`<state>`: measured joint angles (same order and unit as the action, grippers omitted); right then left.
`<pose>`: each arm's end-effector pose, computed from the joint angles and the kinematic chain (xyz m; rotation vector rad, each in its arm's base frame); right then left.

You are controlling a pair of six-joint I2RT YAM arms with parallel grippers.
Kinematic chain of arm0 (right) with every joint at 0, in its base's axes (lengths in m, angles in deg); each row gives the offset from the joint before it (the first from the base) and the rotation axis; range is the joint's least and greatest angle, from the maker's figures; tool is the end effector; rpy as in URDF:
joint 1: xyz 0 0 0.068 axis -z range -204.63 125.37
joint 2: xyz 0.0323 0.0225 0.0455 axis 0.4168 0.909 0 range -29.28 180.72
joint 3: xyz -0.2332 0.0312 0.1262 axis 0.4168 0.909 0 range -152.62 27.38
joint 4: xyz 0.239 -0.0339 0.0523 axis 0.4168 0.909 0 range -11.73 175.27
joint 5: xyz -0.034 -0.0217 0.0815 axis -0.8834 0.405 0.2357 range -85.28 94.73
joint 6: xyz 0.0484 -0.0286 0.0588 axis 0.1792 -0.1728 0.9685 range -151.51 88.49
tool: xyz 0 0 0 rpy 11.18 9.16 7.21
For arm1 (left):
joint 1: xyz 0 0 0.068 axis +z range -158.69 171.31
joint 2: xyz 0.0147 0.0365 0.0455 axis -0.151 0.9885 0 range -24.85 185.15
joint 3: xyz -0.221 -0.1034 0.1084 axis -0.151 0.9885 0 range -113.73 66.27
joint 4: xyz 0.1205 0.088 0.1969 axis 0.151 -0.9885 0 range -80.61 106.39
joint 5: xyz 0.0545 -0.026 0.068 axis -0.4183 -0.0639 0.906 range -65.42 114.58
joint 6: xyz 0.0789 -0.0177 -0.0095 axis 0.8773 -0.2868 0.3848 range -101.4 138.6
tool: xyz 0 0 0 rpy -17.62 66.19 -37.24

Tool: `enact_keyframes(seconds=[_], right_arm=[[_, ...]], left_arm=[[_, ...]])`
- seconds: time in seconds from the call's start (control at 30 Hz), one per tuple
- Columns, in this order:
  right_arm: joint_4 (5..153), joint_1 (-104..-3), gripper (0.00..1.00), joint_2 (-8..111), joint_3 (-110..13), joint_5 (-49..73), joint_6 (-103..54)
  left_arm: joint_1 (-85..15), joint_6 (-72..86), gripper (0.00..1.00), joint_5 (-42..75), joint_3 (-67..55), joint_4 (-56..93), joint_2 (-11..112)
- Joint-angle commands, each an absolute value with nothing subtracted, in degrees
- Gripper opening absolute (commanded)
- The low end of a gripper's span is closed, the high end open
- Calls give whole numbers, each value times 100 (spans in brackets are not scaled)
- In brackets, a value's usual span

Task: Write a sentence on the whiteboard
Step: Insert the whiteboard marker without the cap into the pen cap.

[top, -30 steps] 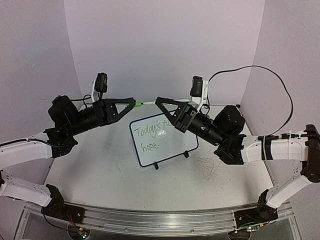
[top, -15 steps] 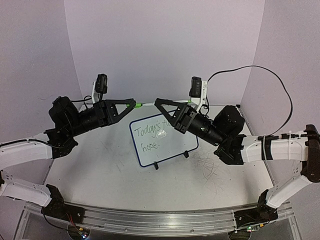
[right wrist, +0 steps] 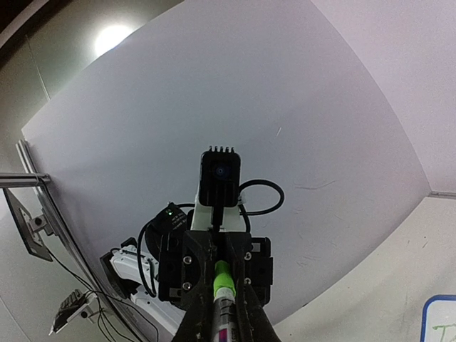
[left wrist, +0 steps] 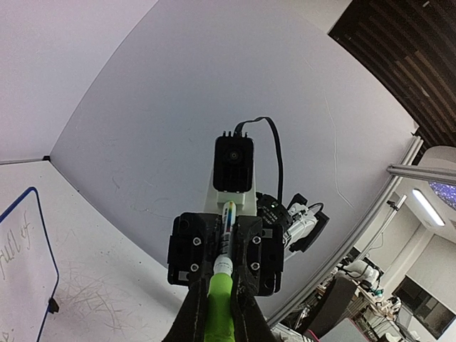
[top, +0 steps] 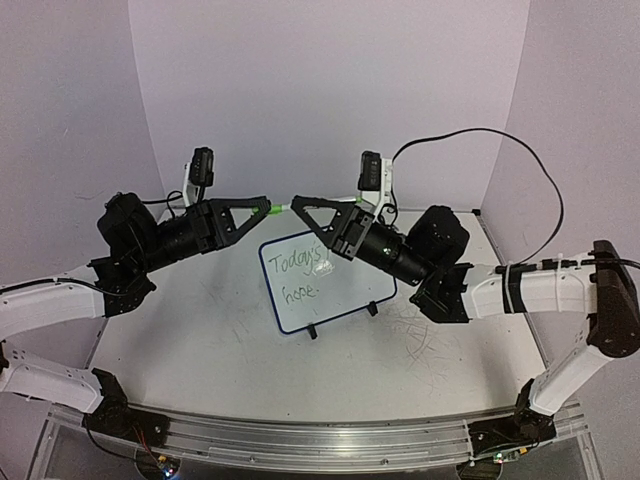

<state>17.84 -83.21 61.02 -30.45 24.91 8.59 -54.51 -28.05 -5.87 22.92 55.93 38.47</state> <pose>0.1727 0.3294 0.3646 -0.5601 1.1624 1.7041 0.1607 -0.2170 0.3672 0.5239 1.3884 -1.6773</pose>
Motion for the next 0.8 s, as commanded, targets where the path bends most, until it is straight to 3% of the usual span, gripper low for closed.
enact_keyframes(seconds=[0.0, 0.37, 0.77], right_arm=[[1516, -8360, 0, 6307, -3434, 2721, 1276], [1490, -8414, 0, 6914, -4002, 3135, 2137], [2487, -8582, 0, 7420, -4830, 4520, 2121]], left_arm=[[-5474, -2569, 0, -621, 2236, 5840, 3721], [-5984, -1091, 0, -147, 1814, 5836, 4282], [-6003, -1349, 0, -446, 1718, 5438, 4627]])
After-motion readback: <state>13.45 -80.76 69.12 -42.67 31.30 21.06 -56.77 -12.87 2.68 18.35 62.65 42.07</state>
